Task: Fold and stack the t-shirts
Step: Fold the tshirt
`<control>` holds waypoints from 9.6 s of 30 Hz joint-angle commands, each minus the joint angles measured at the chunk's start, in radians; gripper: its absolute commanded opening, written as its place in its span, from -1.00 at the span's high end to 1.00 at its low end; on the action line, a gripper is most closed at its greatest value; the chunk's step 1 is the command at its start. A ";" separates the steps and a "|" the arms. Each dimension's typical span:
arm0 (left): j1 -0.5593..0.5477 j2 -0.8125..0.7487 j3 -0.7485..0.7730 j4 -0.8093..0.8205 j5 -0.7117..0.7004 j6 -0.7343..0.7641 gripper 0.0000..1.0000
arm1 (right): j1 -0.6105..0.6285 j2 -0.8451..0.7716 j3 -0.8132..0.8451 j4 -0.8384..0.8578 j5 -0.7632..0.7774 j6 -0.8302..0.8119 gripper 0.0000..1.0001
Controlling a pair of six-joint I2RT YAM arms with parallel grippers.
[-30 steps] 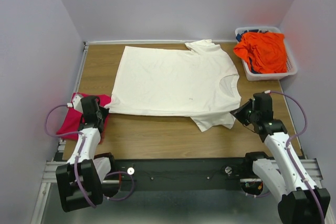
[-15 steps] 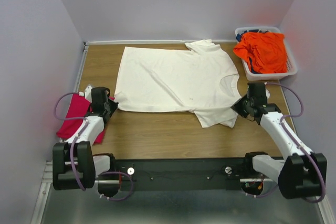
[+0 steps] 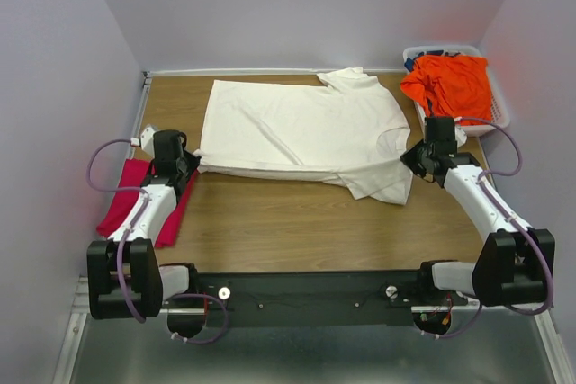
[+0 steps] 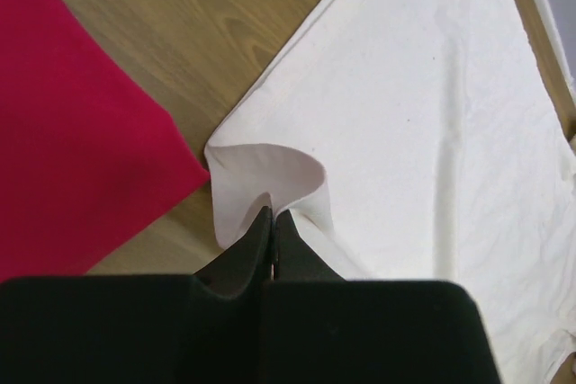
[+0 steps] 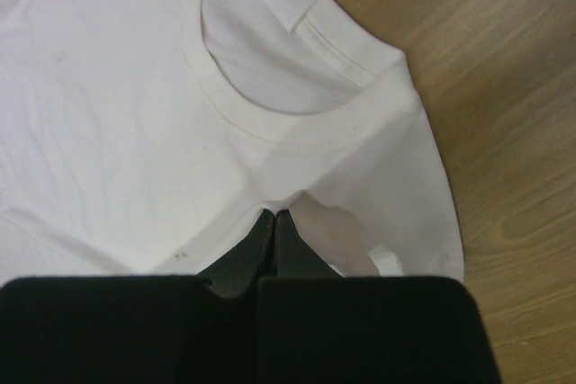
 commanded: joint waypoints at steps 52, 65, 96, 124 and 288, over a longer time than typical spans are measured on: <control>0.006 0.571 0.550 -0.199 -0.086 0.125 0.85 | -0.057 0.290 0.234 0.064 -0.019 -0.134 0.99; 0.006 0.613 0.600 -0.217 -0.089 0.127 0.82 | -0.089 0.368 0.278 0.087 -0.120 -0.166 0.99; 0.003 0.564 0.630 -0.211 -0.059 0.126 -0.38 | -0.089 0.490 0.472 0.085 -0.243 -0.189 -0.57; 0.059 0.366 0.180 -0.068 -0.116 0.012 -0.35 | -0.026 0.227 0.036 0.165 -0.145 -0.160 -0.53; -0.146 0.499 0.295 0.090 0.001 0.004 -0.09 | 0.084 0.150 -0.123 0.225 -0.295 -0.226 0.08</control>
